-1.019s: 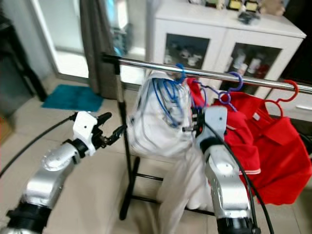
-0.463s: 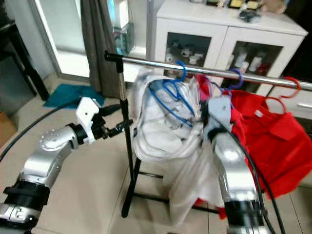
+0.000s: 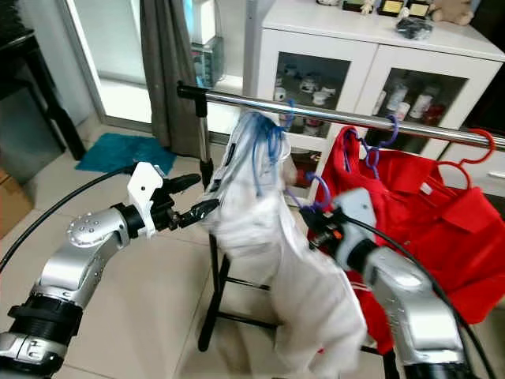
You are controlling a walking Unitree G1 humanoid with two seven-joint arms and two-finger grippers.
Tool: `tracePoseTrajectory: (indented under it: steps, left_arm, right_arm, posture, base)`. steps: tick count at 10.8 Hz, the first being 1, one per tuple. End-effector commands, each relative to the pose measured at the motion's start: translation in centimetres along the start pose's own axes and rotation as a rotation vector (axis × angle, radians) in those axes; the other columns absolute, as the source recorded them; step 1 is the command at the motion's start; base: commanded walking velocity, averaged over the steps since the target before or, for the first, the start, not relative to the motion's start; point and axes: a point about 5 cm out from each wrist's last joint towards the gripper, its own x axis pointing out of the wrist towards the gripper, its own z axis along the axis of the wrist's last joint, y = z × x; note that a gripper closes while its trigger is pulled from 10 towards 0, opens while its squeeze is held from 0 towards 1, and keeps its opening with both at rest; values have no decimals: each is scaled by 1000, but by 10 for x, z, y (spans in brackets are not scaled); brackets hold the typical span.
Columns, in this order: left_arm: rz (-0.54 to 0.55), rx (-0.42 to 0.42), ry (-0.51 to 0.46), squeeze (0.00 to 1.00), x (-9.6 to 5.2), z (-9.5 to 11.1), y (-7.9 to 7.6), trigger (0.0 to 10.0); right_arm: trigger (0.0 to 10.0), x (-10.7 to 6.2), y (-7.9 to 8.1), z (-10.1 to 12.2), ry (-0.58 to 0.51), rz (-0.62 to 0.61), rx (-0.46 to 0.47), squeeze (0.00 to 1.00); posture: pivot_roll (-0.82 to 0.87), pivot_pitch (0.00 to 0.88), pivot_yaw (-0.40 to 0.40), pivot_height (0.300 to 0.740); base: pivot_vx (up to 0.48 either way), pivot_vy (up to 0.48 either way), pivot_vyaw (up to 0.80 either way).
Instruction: Hang hanger
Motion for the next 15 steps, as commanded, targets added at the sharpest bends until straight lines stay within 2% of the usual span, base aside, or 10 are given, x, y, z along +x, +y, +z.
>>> tracePoseTrajectory:
  steps: [1, 2, 4, 7, 8, 11, 13, 15]
  left_arm:
    - [-19, 12, -13, 0, 2, 4, -4, 10000]
    - [-18, 13, -12, 0, 1, 4, -4, 10000]
    - [-13, 27, -10, 0, 2, 6, -2, 10000]
    - [11, 42, -18, 0, 4, 9, -1, 10000]
    - [0, 32, -31, 0, 7, 11, -3, 10000]
    - [-27, 28, -42, 0, 11, 15, -5, 10000]
    - [-106, 19, -80, 0, 16, 22, -9, 10000]
    - [-141, 27, -99, 0, 23, 30, -10, 10000]
  right_arm:
    - [10000, -1, -8, 7, -13, -51, -27, 0]
    - [10000, 3, -14, 10, -17, -122, -54, 0]
    - [10000, 16, -20, 19, 6, -263, -187, 0]
    - [10000, 40, -25, 41, -64, -458, -213, 0]
    - [10000, 45, -28, 47, -79, -549, -249, 0]
    - [10000, 52, -35, 61, -135, -644, -302, 0]
    - [10000, 60, -41, 81, -199, -665, -326, 0]
    - [10000, 64, -40, 85, -230, -662, -329, 0]
  posture:
    - [-185, 0, -43, 740]
    - [-185, 0, -42, 740]
    - [-177, 0, -50, 740]
    - [-169, 0, -52, 740]
    - [-168, 0, -53, 740]
    - [-167, 0, -51, 740]
    - [-163, 0, -62, 740]
    - [-160, 0, -68, 740]
  base:
    - [0, 0, 0]
    - [0, 0, 0]
    - [0, 0, 0]
    - [0, 0, 0]
    - [0, 0, 0]
    - [0, 0, 0]
    - [0, 0, 0]
    - [0, 0, 0]
